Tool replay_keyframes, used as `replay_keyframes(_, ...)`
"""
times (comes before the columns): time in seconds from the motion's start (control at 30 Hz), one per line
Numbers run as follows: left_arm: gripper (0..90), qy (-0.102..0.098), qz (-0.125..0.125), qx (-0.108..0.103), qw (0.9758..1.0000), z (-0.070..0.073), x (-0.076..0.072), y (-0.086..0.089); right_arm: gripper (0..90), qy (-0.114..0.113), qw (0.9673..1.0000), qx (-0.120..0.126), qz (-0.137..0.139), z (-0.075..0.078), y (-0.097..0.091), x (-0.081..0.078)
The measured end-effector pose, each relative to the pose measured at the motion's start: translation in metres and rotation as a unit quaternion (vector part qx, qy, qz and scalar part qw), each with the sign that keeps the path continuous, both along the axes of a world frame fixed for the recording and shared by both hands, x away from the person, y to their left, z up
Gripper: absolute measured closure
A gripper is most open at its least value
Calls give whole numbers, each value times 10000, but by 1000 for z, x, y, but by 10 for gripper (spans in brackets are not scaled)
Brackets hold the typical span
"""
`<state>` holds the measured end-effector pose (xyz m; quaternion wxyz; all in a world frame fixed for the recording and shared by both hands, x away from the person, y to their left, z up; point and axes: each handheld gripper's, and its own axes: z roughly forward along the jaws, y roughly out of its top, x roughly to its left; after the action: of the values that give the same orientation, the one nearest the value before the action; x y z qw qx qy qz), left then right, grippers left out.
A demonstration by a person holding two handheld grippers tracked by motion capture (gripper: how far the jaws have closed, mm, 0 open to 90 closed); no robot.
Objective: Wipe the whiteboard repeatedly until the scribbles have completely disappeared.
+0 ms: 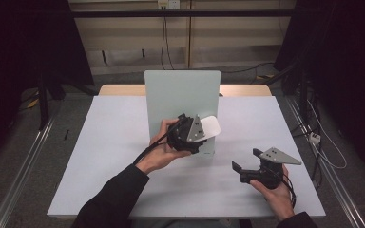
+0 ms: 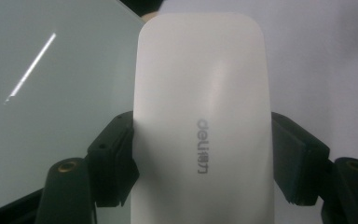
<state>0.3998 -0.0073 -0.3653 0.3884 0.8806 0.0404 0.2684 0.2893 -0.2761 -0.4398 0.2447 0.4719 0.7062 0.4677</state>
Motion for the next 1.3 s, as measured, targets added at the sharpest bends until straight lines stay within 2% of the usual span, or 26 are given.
replay_keyframes(0.07, 311, -87, 83, -102, 9999, 9, 3, 3, 49, 1, 10000, 5, -2, 0, 0, 0)
replay_keyframes(0.13, 311, -136, 86, -124, 9998, 9, 4, 3, 49, 1, 10000, 9, -7, 0, 0, 0)
replay_keyframes(0.17, 311, -205, 81, -61, 9997, 7, 2, 2, 49, 1, 10000, 5, -7, 0, 0, 0)
replay_keyframes(0.2, 311, -295, 57, 113, 9995, 4, -1, -1, 49, 1, 10000, 8, 0, 0, 0, 0)
replay_keyframes(0.23, 311, -270, 13, 183, 9995, -2, -4, -4, 49, -2, 10000, 2, 4, 0, 0, 0)
replay_keyframes(0.27, 311, -312, -82, 445, 9985, -8, -6, -6, 49, -1, 10000, 4, 6, 0, 0, 0)
replay_keyframes(0.3, 310, -292, -113, 467, 9984, -15, -10, -9, 49, -2, 10000, -2, 7, 0, 0, 0)
replay_keyframes(0.33, 311, -300, -173, 673, 9971, -20, -12, -12, 49, -2, 10000, -4, 4, 0, 0, 0)
replay_keyframes(0.53, 310, -138, -366, 962, 9946, -44, -22, -20, 49, 3, 10000, 4, -3, 0, 0, 0)
replay_keyframes(0.7, 311, -43, -454, 1134, 9925, -56, -27, -23, 49, 1, 10000, 2, -4, 0, 0, 0)
replay_keyframes(0.8, 311, -1, -557, 1308, 9898, -61, -28, -24, 49, 9, 10000, 11, -17, 0, 0, 0)
replay_keyframes(1.0, 311, 2, -538, 1316, 9898, -55, -26, -19, 49, 4, 10000, 5, -8, 0, 0, 0)
replay_keyframes(1.03, 311, 13, -497, 1186, 9917, -52, -24, -16, 49, 3, 10000, 7, -9, 0, 0, 0)
replay_keyframes(1.07, 311, 32, -455, 1140, 9924, -45, -20, -13, 49, -1, 10000, 10, -4, 0, -1, 0)
replay_keyframes(1.13, 311, 24, -285, 844, 9960, -29, -13, -7, 49, 0, 10000, 27, -17, 0, -1, 0)
replay_keyframes(1.2, 311, -107, -175, 711, 9973, -12, -7, -4, 49, -3, 10000, 4, -21, 0, 0, 1)
replay_keyframes(1.3, 311, -171, -37, 433, 9989, 5, 0, -2, 49, 0, 10000, -13, 11, 0, 1, 0)
